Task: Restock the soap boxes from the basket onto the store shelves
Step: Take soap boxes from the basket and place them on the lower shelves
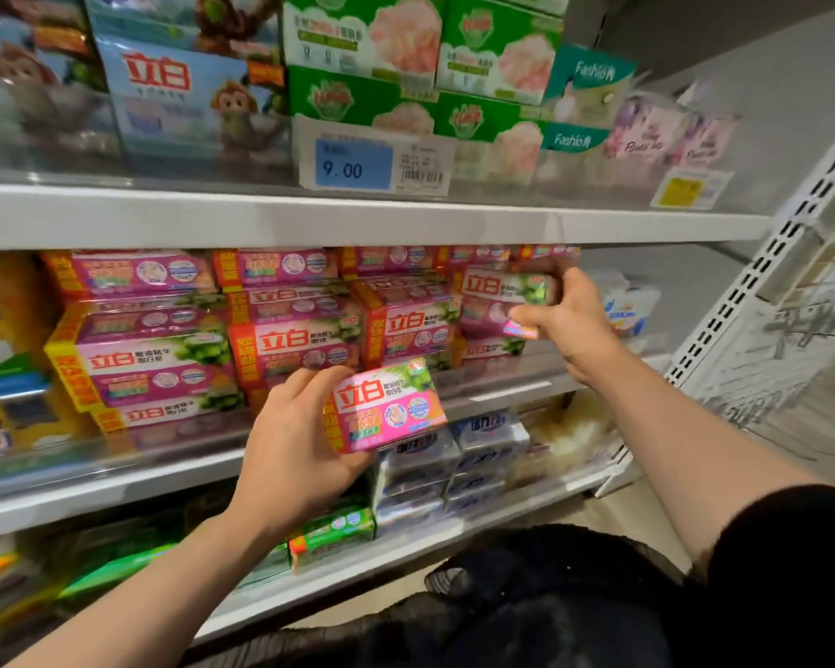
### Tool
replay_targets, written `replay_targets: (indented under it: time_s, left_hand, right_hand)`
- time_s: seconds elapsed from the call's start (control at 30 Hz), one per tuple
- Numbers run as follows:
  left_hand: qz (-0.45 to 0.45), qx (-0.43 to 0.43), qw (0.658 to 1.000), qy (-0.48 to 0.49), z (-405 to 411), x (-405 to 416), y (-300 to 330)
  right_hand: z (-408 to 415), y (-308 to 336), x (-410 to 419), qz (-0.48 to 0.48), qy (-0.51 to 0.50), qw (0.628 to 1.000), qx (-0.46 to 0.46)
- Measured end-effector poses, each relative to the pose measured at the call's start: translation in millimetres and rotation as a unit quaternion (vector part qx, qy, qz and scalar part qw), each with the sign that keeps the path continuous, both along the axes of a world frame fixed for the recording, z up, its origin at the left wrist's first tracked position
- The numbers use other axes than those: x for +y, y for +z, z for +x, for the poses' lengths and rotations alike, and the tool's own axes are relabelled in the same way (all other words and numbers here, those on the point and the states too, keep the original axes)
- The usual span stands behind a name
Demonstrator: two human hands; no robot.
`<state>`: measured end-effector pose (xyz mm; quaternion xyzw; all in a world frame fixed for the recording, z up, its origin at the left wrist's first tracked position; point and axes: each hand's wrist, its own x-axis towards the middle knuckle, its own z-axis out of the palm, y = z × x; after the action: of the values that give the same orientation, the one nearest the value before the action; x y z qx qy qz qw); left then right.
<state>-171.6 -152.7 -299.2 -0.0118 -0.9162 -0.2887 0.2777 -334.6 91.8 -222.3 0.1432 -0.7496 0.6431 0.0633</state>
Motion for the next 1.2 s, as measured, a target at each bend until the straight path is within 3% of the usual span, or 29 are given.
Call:
replay_targets:
  time_s: [0.1,0.17,0.7,0.93,1.07,1.2]
  left_hand:
    - [-0.011,-0.008,1.0,-0.009,-1,-1,-2]
    - [-0.021,-0.009,1.0,-0.011,-2,-2,-4]
    - [0.011,0.014,0.999,-0.028,0,-4,-10]
    - [0.086,0.043,0.994,-0.044,8,-7,-2]
    - [0.061,0.083,0.991,-0.085,30,-20,18]
    - [0.006,0.135,0.989,-0.056,56,-39,41]
  right_hand:
    - [-9,-5,16,0.181,0.04,0.983,0.015]
    - [-13,-6,23,0.246,0.054,0.968,0.01]
    - [-20,3,-21,0.082,0.009,0.996,-0.02]
    - [3,-11,-41,0.157,-0.199,0.967,-0.009]
    - [20,-16,-48,0.207,-0.253,0.945,-0.023]
    - [42,-2,-55,0.245,-0.264,0.932,0.046]
